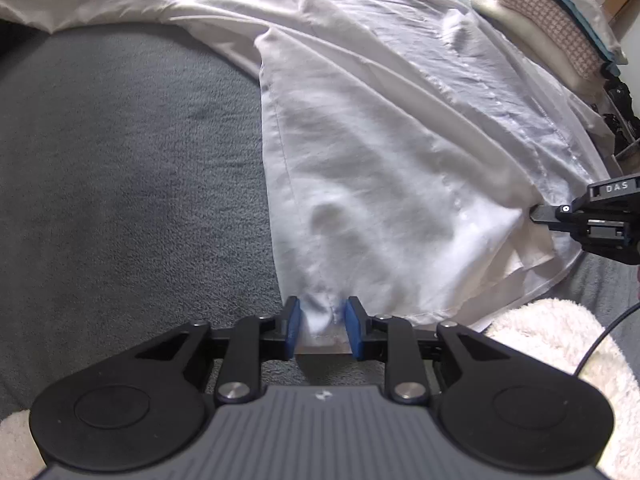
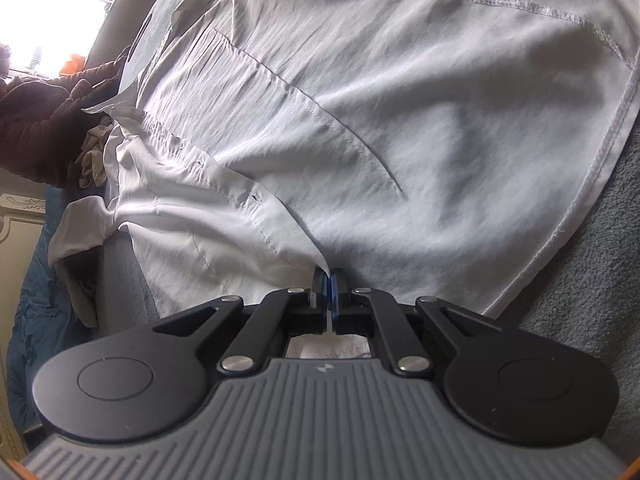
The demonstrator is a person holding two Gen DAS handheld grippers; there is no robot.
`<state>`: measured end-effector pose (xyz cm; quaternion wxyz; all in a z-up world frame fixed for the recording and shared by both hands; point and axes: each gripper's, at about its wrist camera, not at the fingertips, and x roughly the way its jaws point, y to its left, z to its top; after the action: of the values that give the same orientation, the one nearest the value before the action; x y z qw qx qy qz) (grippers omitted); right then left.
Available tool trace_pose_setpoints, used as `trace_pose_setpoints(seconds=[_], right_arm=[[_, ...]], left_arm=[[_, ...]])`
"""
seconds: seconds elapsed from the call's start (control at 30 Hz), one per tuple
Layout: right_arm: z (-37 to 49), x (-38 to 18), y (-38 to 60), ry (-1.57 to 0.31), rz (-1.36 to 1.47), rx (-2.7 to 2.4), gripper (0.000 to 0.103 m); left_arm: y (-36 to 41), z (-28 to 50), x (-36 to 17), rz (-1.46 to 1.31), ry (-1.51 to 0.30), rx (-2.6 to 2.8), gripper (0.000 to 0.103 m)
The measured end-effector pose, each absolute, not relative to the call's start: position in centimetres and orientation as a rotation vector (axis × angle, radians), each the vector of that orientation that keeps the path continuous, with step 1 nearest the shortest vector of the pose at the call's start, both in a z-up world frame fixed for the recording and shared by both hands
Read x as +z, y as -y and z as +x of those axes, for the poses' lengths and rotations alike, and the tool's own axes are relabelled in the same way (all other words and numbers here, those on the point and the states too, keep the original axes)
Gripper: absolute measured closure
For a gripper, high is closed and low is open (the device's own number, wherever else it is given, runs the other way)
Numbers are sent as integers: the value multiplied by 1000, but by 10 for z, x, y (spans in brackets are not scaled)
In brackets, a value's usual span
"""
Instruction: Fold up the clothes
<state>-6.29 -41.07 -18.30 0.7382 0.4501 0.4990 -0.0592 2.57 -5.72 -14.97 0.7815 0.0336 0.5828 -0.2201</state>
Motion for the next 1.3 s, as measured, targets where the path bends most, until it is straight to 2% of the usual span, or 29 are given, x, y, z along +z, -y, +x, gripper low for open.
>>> trace_pose_setpoints(seconds=[0.13, 0.17, 0.53, 0.73, 1.0, 1.1, 1.17, 1.27, 1.3], right_arm=[[-59, -184, 407, -1103, 991, -116, 102], [-58, -184, 406, -1104, 990, -114, 102], [-50, -169, 395, -1137, 909, -42, 101], [-49, -167, 388, -1173, 847, -40, 101], [-47, -170, 386, -1218, 723, -106, 101], [-49, -168, 387, -1216, 715, -115, 100], [-52, -164, 386, -1205, 703, -115, 100], [-55, -154, 386, -1178, 684, -110, 100], [-55, -150, 387, -1161, 688, -105, 100]], left_arm=[[54, 23, -155, 44, -1259, -463, 100], [51, 23, -156, 18, -1263, -459, 101], [-18, 7, -153, -455, -1387, -405, 102], [-26, 0, -165, -487, -1403, -364, 101], [-14, 9, -175, -391, -1434, -373, 100], [-13, 11, -179, -370, -1469, -387, 92], [-13, 11, -176, -372, -1476, -407, 74], [-14, 10, -165, -360, -1445, -405, 61], [-17, 10, -159, -353, -1427, -406, 60]])
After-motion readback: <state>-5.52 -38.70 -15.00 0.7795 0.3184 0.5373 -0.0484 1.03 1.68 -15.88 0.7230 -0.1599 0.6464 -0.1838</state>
